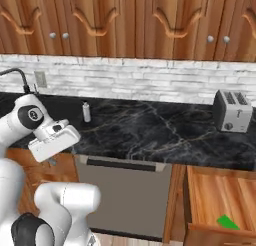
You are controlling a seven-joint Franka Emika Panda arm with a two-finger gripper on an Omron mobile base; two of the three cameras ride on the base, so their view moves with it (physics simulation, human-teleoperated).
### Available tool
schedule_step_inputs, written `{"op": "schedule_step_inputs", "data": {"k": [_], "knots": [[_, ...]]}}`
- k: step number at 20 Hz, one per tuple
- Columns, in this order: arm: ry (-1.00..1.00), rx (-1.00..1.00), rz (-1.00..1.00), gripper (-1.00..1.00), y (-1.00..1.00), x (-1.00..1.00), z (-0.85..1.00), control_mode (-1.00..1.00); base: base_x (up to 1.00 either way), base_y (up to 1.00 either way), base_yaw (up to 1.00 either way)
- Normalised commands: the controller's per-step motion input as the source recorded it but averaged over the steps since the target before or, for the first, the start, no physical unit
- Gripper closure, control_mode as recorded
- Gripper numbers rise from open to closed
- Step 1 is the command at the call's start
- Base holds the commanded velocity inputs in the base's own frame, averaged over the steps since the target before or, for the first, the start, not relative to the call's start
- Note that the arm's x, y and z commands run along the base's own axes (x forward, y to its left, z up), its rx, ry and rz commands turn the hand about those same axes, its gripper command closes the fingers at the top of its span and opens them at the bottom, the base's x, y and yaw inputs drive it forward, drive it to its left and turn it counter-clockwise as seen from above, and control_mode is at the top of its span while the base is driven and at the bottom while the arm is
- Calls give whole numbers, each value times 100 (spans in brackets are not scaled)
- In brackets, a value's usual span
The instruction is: Restock the sink supplies by placing the sponge and soap dispenser on the counter and next to the sink. Make sure the soap dispenser is upright.
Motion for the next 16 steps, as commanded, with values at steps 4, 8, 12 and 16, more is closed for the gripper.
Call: {"op": "schedule_step_inputs", "data": {"k": [4, 8, 12, 16], "knots": [[0, 0, 0, -100, 0, 0, 0, 100, -7, -47, -62], [0, 0, 0, -100, 0, 0, 0, 100, 21, -34, -47], [0, 0, 0, -100, 0, 0, 0, 100, -14, -89, -37], [0, 0, 0, -100, 0, 0, 0, 100, -3, -70, -27]]}}
